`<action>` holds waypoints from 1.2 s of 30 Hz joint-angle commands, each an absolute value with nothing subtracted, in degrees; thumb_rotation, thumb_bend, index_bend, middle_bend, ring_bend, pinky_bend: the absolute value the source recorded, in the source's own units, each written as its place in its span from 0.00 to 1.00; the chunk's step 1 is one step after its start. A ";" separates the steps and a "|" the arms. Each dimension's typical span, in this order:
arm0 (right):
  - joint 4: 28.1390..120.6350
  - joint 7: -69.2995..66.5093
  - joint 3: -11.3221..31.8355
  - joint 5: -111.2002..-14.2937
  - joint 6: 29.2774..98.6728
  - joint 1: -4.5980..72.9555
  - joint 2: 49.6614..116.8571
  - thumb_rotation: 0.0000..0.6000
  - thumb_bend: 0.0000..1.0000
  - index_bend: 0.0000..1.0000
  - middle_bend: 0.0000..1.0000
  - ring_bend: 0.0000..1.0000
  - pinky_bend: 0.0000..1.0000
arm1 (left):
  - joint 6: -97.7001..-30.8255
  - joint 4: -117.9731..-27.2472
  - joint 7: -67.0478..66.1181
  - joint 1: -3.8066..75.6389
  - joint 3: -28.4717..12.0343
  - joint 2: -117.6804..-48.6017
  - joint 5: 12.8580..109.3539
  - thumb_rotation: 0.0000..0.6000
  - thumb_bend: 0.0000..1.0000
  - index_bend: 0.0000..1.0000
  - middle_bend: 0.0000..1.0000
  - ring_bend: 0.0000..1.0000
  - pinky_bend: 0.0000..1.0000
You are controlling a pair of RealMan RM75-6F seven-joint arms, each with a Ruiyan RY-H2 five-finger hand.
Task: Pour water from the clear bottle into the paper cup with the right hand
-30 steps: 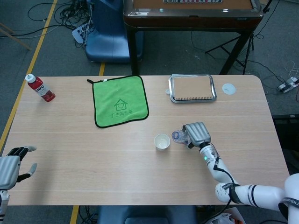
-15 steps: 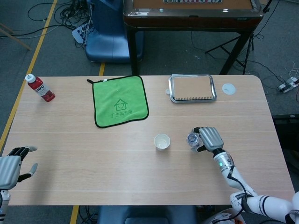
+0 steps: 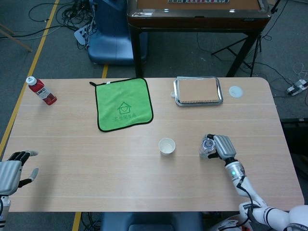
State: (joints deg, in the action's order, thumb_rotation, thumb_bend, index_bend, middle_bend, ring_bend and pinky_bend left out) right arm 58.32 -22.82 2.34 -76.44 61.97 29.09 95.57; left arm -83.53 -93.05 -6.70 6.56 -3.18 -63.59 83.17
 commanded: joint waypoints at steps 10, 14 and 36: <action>51.70 -33.70 3.70 -79.21 61.62 27.59 99.53 1.00 0.09 0.64 0.58 0.50 0.50 | -83.58 -92.94 -6.85 6.53 -3.11 -63.68 83.27 1.00 0.28 0.34 0.34 0.31 0.67; 50.78 -34.74 3.91 -79.46 60.60 27.64 99.91 1.00 0.09 0.64 0.58 0.50 0.50 | -83.66 -92.94 -7.22 6.49 -3.21 -63.76 83.05 1.00 0.28 0.34 0.34 0.31 0.67; 54.75 -34.33 3.64 -81.30 56.99 27.99 95.92 1.00 0.00 0.29 0.28 0.23 0.47 | -83.43 -93.02 -7.62 6.55 -3.09 -63.84 83.06 1.00 0.28 0.34 0.34 0.31 0.67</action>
State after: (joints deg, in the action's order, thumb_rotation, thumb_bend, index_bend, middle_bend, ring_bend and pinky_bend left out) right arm 54.64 -34.42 3.67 -81.32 57.10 28.00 96.03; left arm -83.42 -93.03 -7.62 6.55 -3.09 -63.84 83.06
